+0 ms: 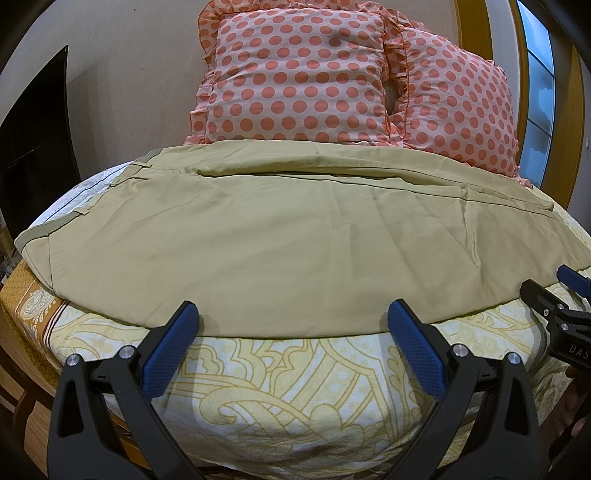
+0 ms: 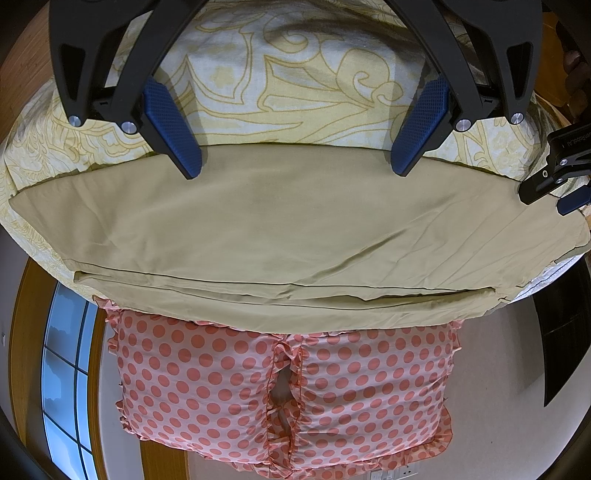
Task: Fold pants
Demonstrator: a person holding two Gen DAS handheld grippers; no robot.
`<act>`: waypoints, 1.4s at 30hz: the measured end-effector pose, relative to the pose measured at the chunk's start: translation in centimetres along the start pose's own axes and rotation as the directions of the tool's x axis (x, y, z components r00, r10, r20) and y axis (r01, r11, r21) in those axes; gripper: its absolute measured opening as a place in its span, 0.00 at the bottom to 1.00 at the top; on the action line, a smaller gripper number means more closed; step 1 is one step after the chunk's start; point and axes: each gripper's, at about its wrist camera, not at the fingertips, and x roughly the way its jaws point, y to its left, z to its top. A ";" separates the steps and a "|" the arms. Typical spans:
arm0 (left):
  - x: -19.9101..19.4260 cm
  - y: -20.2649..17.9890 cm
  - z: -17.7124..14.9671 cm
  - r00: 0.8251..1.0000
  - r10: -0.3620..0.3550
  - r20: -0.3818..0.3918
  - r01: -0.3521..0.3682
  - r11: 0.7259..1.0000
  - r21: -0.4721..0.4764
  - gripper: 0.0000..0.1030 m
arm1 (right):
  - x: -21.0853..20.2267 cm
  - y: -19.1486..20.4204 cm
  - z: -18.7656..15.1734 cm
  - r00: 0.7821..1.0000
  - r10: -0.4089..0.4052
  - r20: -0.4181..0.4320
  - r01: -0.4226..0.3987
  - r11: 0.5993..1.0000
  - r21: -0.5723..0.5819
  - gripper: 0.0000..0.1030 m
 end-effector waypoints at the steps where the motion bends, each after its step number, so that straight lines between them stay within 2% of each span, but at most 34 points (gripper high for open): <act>1: 0.0 0.0 0.0 1.000 0.000 0.001 0.000 1.000 0.000 0.98 | 0.0 0.0 0.0 1.000 0.000 -0.001 0.000 1.000 0.000 0.99; 6: 0.0 0.0 0.1 1.000 -0.005 -0.003 0.005 1.000 0.006 0.98 | 0.2 -0.1 0.0 1.000 0.005 -0.013 -0.005 1.000 -0.008 0.99; 9: -0.5 0.4 0.6 0.999 -0.033 -0.023 0.033 0.999 0.007 0.98 | 0.0 -0.3 1.0 0.999 0.014 -0.046 -0.015 0.999 -0.028 0.99; 13: -1.5 2.7 1.9 0.996 -0.089 0.002 0.089 0.995 -0.042 0.98 | -2.5 -2.3 5.0 0.999 -0.030 0.045 0.032 0.999 -0.044 0.99; 15: -1.6 3.8 3.4 0.995 -0.097 0.023 0.098 0.992 -0.075 0.98 | -2.4 -4.1 7.4 0.996 -0.055 0.076 0.058 0.998 -0.034 0.99; 18: -0.9 4.8 5.7 0.997 -0.056 0.045 0.059 0.995 -0.080 0.98 | 0.4 -7.1 11.9 0.988 -0.139 0.064 0.140 0.990 -0.007 0.99; 20: 0.0 5.2 7.3 0.999 -0.024 0.048 0.027 0.997 -0.077 0.98 | 4.1 -9.6 15.5 0.982 -0.188 0.010 0.187 0.982 0.037 0.99; 22: 0.7 5.4 8.2 0.999 -0.030 0.040 0.033 0.995 -0.092 0.98 | 8.1 -12.2 18.1 0.972 -0.230 -0.057 0.234 0.968 0.088 0.98; 24: 1.5 5.7 9.2 0.999 -0.041 0.029 0.044 0.991 -0.123 0.98 | 12.2 -14.9 20.5 0.953 -0.278 -0.122 0.294 0.944 0.147 0.91; 26: 2.4 5.9 10.0 0.998 -0.052 0.018 0.054 0.988 -0.145 0.98 | 16.3 -17.8 22.3 0.929 -0.318 -0.190 0.356 0.908 0.220 0.74; 28: 2.7 5.7 10.2 0.999 -0.050 0.015 0.052 0.988 -0.148 0.98 | 20.4 -21.0 23.5 0.906 -0.325 -0.271 0.402 0.860 0.315 0.67; 29: 2.9 5.6 10.3 0.999 -0.047 0.014 0.048 0.988 -0.145 0.98 | 21.9 -22.2 23.7 0.897 -0.321 -0.305 0.419 0.836 0.353 0.60; 30: 3.2 5.4 10.6 0.999 -0.044 0.015 0.046 0.989 -0.140 0.98 | 23.3 -23.4 23.8 0.888 -0.314 -0.336 0.435 0.810 0.393 0.57; 31: 3.3 5.3 10.5 0.999 -0.043 0.016 0.044 0.990 -0.134 0.98 | 25.3 -25.0 24.0 0.876 -0.302 -0.376 0.456 0.774 0.440 0.53; 32: 3.4 5.2 10.6 0.999 -0.040 0.017 0.042 0.991 -0.129 0.98 | 26.3 -25.7 24.0 0.869 -0.303 -0.390 0.469 0.756 0.457 0.52; 34: 3.7 4.9 10.8 0.999 -0.035 0.020 0.037 0.993 -0.113 0.98 | 28.2 -26.7 24.2 0.840 -0.340 -0.422 0.519 0.729 0.446 0.52; 36: 4.1 4.7 10.9 0.999 -0.031 0.017 0.032 0.995 -0.097 0.98 | 29.8 -27.4 23.9 0.800 -0.386 -0.459 0.576 0.707 0.411 0.49; 37: 4.3 4.5 10.9 0.999 -0.029 0.014 0.031 0.996 -0.090 0.98 | 30.6 -27.9 23.4 0.782 -0.389 -0.487 0.595 0.698 0.397 0.42; 38: 4.4 4.4 10.9 1.000 -0.028 0.011 0.029 0.996 -0.086 0.98 | 30.9 -28.3 22.9 0.790 -0.372 -0.487 0.583 0.699 0.413 0.39; 39: 4.7 4.4 10.9 1.000 -0.028 0.007 0.029 0.996 -0.083 0.98 | 30.6 -28.7 22.4 0.809 -0.371 -0.455 0.566 0.700 0.436 0.34; 42: 4.9 4.4 10.9 0.999 -0.043 0.009 0.044 0.995 -0.089 0.98 | 30.4 -28.8 21.8 0.846 -0.359 -0.395 0.514 0.746 0.424 0.15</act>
